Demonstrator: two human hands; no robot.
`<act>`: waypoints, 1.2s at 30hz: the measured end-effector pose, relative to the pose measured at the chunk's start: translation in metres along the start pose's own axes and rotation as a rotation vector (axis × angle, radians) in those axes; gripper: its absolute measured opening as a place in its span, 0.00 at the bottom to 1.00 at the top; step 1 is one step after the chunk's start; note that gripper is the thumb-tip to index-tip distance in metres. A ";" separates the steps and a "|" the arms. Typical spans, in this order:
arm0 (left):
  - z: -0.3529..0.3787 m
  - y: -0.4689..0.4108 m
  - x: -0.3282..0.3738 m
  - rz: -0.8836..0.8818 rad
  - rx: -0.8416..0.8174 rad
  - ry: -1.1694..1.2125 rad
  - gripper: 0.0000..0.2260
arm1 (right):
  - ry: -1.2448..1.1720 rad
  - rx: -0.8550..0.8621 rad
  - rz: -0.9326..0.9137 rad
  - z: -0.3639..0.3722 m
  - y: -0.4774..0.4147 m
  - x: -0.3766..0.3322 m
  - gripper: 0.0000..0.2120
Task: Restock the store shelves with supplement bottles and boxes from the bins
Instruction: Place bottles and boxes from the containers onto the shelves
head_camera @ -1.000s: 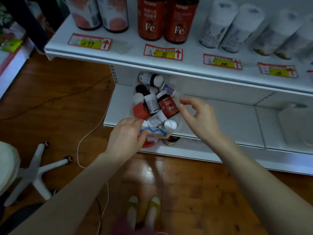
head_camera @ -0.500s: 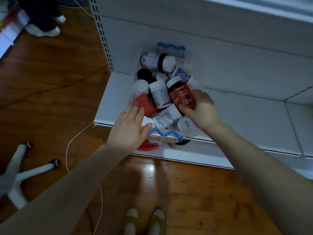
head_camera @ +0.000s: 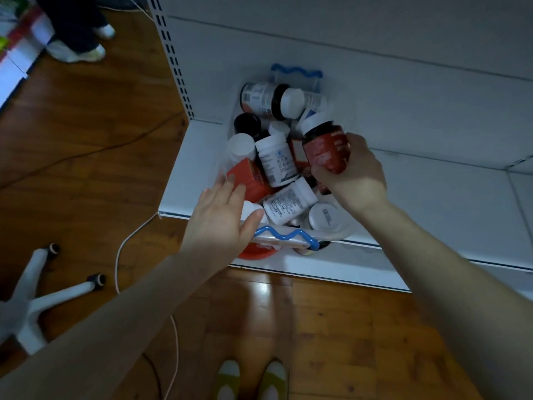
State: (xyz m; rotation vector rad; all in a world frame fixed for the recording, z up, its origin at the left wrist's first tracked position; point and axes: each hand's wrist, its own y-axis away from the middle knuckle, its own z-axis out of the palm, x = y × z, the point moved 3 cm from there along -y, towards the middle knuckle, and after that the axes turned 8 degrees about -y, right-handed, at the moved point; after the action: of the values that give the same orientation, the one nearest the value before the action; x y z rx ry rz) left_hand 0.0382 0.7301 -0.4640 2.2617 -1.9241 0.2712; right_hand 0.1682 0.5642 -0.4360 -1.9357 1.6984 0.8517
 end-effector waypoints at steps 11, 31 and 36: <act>0.013 -0.092 0.023 -0.227 0.072 -0.036 0.39 | -0.300 0.064 0.029 -0.045 0.076 0.013 0.27; 0.003 -0.098 0.035 -0.096 0.159 0.442 0.31 | -0.351 0.070 0.038 -0.051 0.084 0.023 0.30; -0.027 -0.061 0.047 -0.053 0.214 0.670 0.31 | -0.413 0.052 0.041 -0.053 0.101 0.014 0.31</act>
State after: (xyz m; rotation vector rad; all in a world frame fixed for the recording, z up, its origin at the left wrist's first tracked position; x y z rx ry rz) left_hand 0.1046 0.7008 -0.4271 1.9611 -1.5254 1.1084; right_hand 0.0781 0.5020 -0.4000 -1.5601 1.4977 1.1205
